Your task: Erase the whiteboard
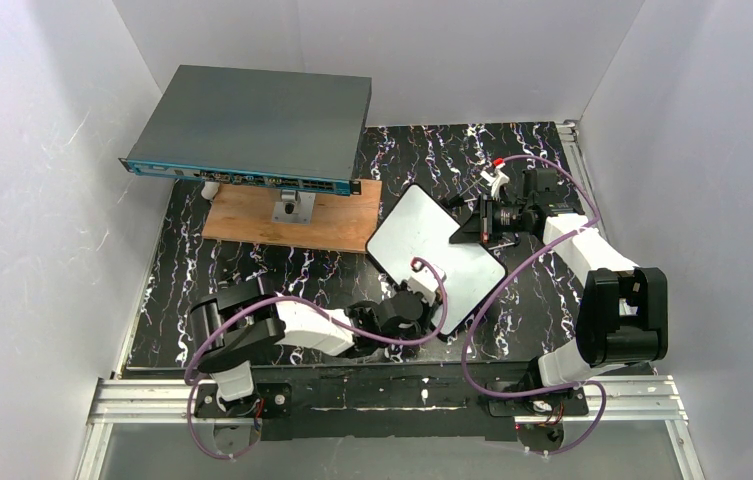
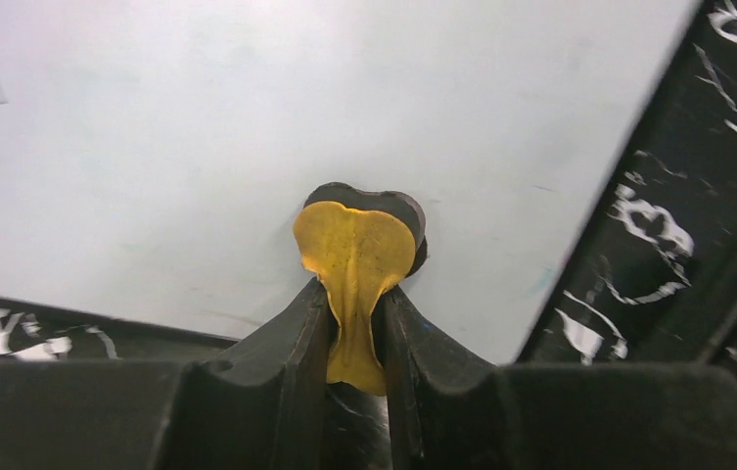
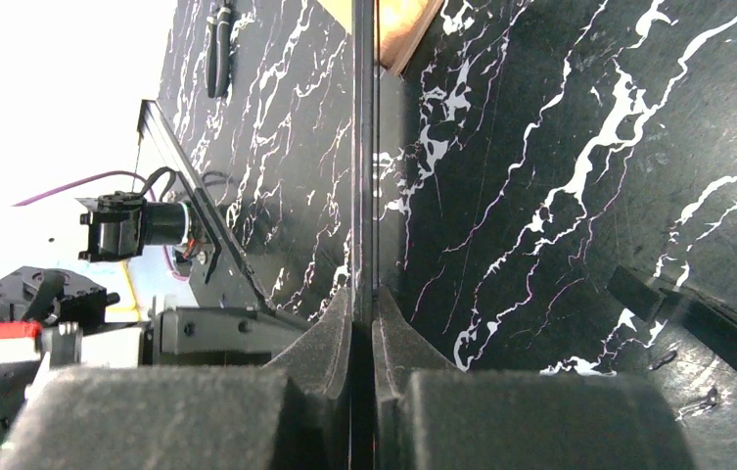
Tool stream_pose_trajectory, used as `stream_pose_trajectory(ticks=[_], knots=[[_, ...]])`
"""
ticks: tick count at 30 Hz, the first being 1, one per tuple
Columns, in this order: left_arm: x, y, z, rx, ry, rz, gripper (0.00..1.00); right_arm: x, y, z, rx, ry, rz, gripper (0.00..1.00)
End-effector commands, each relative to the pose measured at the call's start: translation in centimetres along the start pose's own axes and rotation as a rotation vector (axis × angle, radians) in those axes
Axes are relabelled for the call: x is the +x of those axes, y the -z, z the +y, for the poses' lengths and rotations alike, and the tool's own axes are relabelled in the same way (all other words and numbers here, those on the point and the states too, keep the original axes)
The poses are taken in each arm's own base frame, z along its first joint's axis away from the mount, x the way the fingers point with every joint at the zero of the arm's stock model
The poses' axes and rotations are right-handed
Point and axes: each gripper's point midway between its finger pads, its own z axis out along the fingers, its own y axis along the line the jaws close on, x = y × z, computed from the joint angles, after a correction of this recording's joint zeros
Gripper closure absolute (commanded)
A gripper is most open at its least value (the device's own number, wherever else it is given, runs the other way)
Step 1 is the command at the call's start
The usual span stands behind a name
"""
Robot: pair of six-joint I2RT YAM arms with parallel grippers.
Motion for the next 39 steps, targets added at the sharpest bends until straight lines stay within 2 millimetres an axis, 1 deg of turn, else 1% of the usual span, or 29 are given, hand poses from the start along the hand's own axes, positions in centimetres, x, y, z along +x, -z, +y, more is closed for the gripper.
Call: stream_pose_trajectory(ticks=[1, 3, 5, 8, 11, 13, 15, 17, 19, 21, 23, 26, 28, 30, 32, 34, 39], knots=[[-0.9, 0.3, 3.9, -0.137, 0.023, -0.017, 1.0, -0.3, 0.9, 3.2, -0.115, -0.042, -0.005, 0.99], [-0.8, 0.0, 3.6, -0.122, 0.007, -0.011, 1.0, -0.3, 0.9, 3.1, -0.112, -0.041, -0.007, 0.99], [-0.8, -0.2, 2.7, -0.075, 0.0, -0.011, 1.0, -0.3, 0.9, 3.1, -0.111, -0.043, -0.006, 0.99], [-1.0, -0.2, 0.4, 0.021, -0.004, -0.032, 1.0, -0.3, 0.9, 3.0, -0.112, -0.047, -0.006, 0.99], [-1.1, -0.1, -2.9, 0.114, -0.022, -0.05, 1.0, -0.3, 0.8, 3.0, -0.115, -0.055, -0.004, 0.99], [-1.2, -0.2, -4.6, 0.153, -0.029, -0.062, 1.0, -0.2, 0.7, 2.9, -0.116, -0.06, -0.003, 0.99], [-1.2, -0.4, -5.9, 0.176, -0.034, -0.071, 1.0, -0.2, 0.7, 2.9, -0.118, -0.064, -0.001, 0.99], [-1.2, -0.5, -6.5, 0.188, -0.035, -0.077, 1.0, -0.2, 0.7, 2.8, -0.116, -0.065, -0.001, 0.99], [-1.2, -0.6, -6.4, 0.174, -0.037, -0.084, 1.0, -0.2, 0.7, 2.8, -0.116, -0.064, -0.003, 0.99], [-1.4, -0.5, -5.1, 0.114, -0.034, -0.108, 1.0, -0.3, 0.8, 2.8, -0.117, -0.065, -0.003, 0.99], [-1.8, -0.2, -2.9, 0.019, -0.041, -0.148, 1.0, -0.2, 0.8, 2.8, -0.116, -0.067, -0.004, 0.99], [-2.2, 0.2, 0.8, -0.099, -0.018, -0.177, 1.0, -0.3, 0.8, 2.8, -0.118, -0.067, -0.004, 0.99], [-2.5, 0.5, 2.4, -0.141, -0.005, -0.186, 1.0, -0.3, 0.8, 2.8, -0.119, -0.066, -0.004, 0.99], [-2.8, 0.7, 3.3, -0.16, -0.004, -0.191, 1.0, -0.2, 0.8, 2.8, -0.119, -0.066, -0.004, 0.99], [-3.0, 0.7, 3.2, -0.148, -0.006, -0.196, 1.0, -0.2, 0.8, 2.8, -0.119, -0.067, -0.004, 0.99], [-3.1, 0.4, 2.0, -0.086, -0.012, -0.189, 1.0, -0.2, 0.8, 2.9, -0.119, -0.066, -0.005, 0.99], [-3.8, -0.2, -2.2, 0.055, -0.041, -0.175, 1.0, -0.3, 0.8, 2.8, -0.117, -0.065, -0.005, 0.99]])
